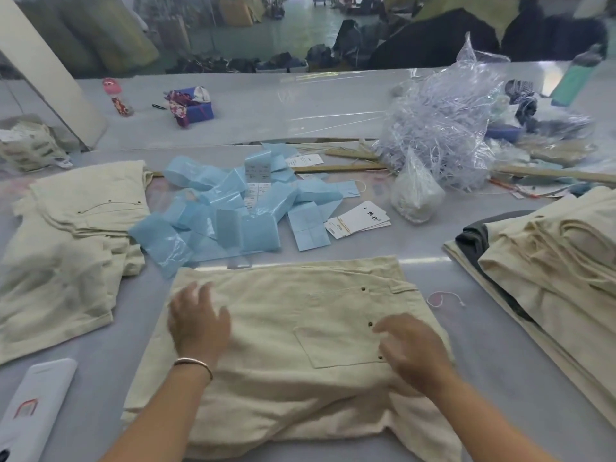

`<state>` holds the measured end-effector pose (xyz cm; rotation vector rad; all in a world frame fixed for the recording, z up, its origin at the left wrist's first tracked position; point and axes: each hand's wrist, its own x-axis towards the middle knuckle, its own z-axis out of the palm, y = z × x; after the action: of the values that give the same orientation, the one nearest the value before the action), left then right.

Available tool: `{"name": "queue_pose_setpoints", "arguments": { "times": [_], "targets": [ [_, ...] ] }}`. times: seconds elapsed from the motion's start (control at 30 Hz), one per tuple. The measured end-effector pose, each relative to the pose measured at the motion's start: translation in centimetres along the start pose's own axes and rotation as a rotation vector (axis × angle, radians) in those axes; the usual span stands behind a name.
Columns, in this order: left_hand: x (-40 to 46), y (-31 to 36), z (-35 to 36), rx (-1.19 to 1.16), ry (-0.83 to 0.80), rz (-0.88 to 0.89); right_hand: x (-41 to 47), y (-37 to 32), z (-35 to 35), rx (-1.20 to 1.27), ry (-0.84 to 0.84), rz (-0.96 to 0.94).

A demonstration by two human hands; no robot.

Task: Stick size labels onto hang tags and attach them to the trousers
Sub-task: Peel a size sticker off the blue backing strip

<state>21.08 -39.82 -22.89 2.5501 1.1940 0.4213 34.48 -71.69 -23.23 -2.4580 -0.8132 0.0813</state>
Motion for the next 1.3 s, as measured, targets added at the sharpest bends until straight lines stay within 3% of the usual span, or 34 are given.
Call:
{"name": "queue_pose_setpoints", "arguments": {
  "times": [0.07, 0.17, 0.23, 0.37, 0.5, 0.63, 0.73, 0.83, 0.93, 1.03, 1.2, 1.3],
  "targets": [
    [-1.3, 2.6, 2.0, -0.03, -0.098, 0.193, 0.6, 1.2, 0.0, -0.148, 0.192, 0.166],
    [-3.5, 4.1, 6.0, 0.119, -0.326, 0.317, 1.0, 2.5, 0.6, -0.346, 0.036, 0.499],
    [-4.2, 3.6, 7.6, 0.162, -0.35, 0.307, 1.0, 3.0, 1.2, -0.332, 0.005, 0.504],
    [-3.3, 3.8, 7.1, 0.171, -0.272, 0.31, 2.2, 3.1, 1.1, -0.04, 0.07, 0.465],
    [-0.6, 5.1, 5.5, -0.08, -0.218, 0.21, 3.6, 2.7, 1.1, 0.094, 0.055, 0.322],
    [2.1, 6.0, 4.7, -0.178, -0.132, 0.151, 5.7, 2.5, 1.8, 0.128, 0.0, 0.322],
    [4.1, 6.3, 4.4, -0.201, -0.072, 0.199, 7.7, 2.5, 1.6, 0.085, 0.138, 0.446],
    [6.8, 5.6, 4.4, -0.225, -0.028, 0.142, 9.6, 2.2, 1.5, -0.089, 0.226, 0.417],
    [9.8, 4.3, 4.5, -0.276, -0.019, -0.014, 11.6, 1.2, 2.4, -0.058, 0.164, 0.332],
    [11.7, 3.9, 5.2, -0.311, -0.047, -0.041, 13.4, 0.8, 3.0, -0.015, 0.071, 0.351],
    [10.3, 5.1, 7.3, -0.279, -0.192, -0.056, 14.1, 2.2, 0.4, 0.222, -0.083, 0.598],
    [7.3, 7.5, 7.2, -0.239, -0.094, 0.076, 12.2, 2.7, -1.5, 0.12, -0.249, 0.736]
  ]
}}
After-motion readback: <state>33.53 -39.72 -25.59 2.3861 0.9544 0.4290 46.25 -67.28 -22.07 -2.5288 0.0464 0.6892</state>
